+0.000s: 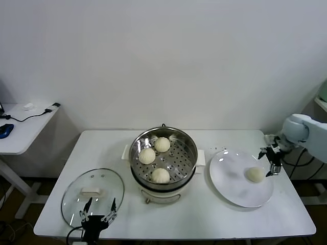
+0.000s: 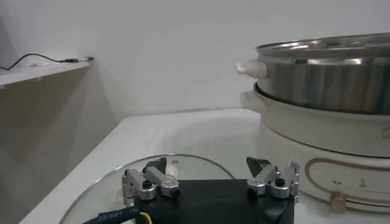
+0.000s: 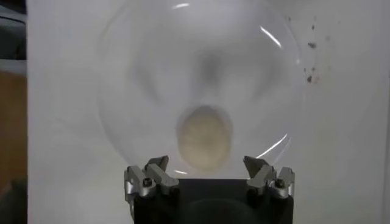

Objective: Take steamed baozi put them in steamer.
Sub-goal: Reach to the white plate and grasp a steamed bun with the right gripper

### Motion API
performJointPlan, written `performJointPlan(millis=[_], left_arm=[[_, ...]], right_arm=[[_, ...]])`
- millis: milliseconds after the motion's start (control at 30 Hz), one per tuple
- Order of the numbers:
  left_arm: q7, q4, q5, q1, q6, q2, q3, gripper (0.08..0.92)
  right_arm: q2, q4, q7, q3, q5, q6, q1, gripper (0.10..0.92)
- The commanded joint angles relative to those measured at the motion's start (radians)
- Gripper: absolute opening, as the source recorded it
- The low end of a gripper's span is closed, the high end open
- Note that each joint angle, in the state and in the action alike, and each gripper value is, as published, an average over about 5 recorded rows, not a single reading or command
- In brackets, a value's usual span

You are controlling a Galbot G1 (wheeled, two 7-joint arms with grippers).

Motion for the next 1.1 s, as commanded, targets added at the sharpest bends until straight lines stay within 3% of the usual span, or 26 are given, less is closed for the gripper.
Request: performJointPlan(millis=[33,567,933,1100], left_arm=[[-0.001,-0.002,0.002,0.006,-0.001,-0.001,0.0,0.823],[-0.001,0.002,0.006,-0.003,0.001,-0.006,0.004,0.823],[-0.001,0.0,0.008,-0.002,0.001,-0.005,0.007,0.823],[-0.001,-0.004,0.01,0.0,0.002,-0.005,0.009,0.823]], right_arm=[[0.026,-0.061,0.096,0.187,-0.061,-0.091,-0.219,0.823],[0.074,-0.08,0.087,0.207,-0.043,-0.091,-0.225,0.813],[0.061,-0.045,0.05,0.191,-0.046,-0.079,-0.192,0.668],[0.041,-0.016,0.012,0.149,-0.037,-0.061,-0.099,0.646]])
